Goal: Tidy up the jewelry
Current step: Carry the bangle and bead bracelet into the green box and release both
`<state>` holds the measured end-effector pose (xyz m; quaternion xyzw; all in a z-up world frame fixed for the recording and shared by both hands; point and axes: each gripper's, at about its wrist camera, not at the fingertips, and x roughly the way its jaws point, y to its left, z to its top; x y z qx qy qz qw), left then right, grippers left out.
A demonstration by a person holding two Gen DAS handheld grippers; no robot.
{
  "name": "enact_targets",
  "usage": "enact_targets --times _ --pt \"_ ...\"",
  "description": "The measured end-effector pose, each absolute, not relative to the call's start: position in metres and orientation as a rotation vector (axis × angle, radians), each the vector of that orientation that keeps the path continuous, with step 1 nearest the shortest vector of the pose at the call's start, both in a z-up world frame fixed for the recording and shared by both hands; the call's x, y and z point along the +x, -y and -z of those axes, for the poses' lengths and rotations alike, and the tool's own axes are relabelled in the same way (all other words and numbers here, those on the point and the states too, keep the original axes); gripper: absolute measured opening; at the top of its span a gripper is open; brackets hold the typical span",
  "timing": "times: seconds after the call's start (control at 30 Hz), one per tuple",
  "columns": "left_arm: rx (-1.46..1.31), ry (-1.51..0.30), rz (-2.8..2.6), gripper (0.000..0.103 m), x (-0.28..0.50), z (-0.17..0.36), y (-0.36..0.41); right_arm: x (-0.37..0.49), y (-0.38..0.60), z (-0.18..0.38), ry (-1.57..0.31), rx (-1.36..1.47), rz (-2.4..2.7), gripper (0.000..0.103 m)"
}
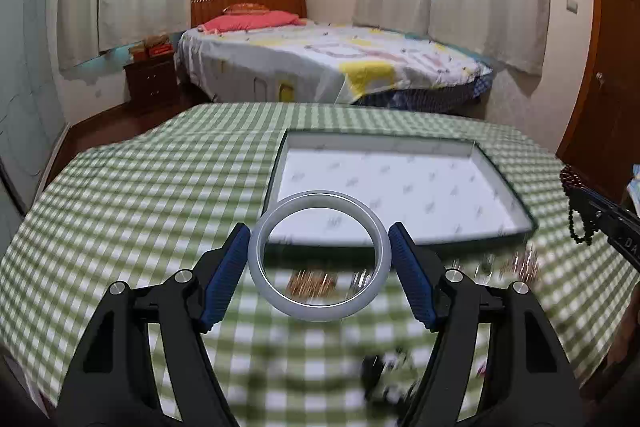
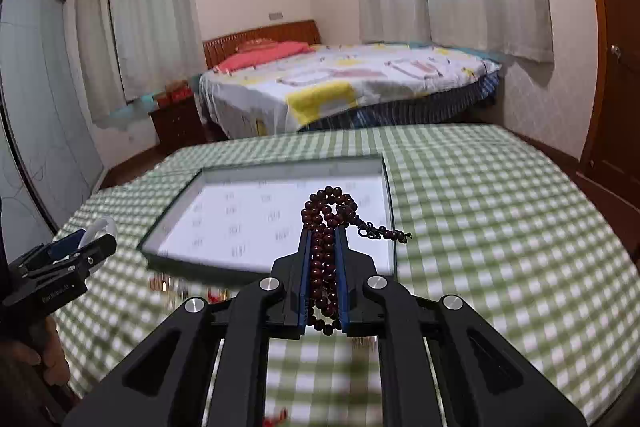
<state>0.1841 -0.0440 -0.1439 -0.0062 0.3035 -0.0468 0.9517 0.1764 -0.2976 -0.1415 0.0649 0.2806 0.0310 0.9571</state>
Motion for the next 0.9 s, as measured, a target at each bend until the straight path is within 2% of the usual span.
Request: enact_targets --times 0.27,0.57,0.9 --pt "0.017 -0.555 0.127 0.069 0.251 0.128 0.069 0.229 0.300 0.131 -0.522 0.152 -0.073 0.012" --pt "0.033 -0.737 0.155 0.069 0.310 0.193 0.087 0.268 0.301 0.190 -0.693 0.191 -0.076 0.012" --pt "0.038 -0.828 0.151 0.069 0.315 0.224 0.082 0.280 0.302 0.221 -0.821 0.184 -0.055 0.012"
